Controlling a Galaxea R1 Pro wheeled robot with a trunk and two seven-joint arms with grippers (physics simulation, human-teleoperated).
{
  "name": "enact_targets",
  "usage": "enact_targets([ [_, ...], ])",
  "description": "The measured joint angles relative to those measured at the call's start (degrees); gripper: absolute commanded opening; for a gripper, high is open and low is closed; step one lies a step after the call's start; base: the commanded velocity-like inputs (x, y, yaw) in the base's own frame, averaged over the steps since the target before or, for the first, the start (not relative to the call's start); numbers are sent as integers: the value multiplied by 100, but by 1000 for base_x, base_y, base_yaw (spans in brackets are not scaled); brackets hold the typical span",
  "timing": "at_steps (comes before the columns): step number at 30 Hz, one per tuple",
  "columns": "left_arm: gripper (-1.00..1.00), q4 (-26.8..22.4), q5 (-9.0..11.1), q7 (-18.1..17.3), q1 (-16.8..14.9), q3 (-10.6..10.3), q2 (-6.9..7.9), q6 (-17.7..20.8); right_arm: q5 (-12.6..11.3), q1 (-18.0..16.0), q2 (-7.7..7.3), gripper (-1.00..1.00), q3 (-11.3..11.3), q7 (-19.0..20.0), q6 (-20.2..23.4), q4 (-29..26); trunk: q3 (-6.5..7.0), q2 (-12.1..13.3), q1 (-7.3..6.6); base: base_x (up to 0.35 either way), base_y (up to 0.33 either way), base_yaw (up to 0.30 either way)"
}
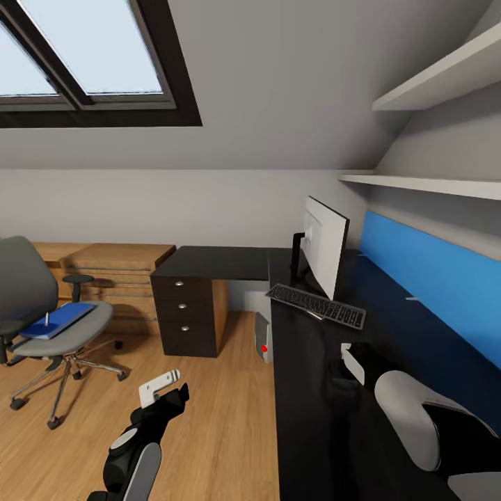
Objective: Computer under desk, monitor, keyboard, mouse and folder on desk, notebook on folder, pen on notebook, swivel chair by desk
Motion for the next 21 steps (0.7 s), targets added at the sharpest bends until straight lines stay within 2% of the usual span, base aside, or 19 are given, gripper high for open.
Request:
enact_targets([
  [8,100,0,0,-1,0,-1,0,0,20,0,0,100,10,-10,-10,-2,0,0,1,-96,0,0],
  [21,100,0,0,-2,0,-1,0,8,22,0,-1,100,13,-9,-16,1,0,0,0,-8,0,0],
])
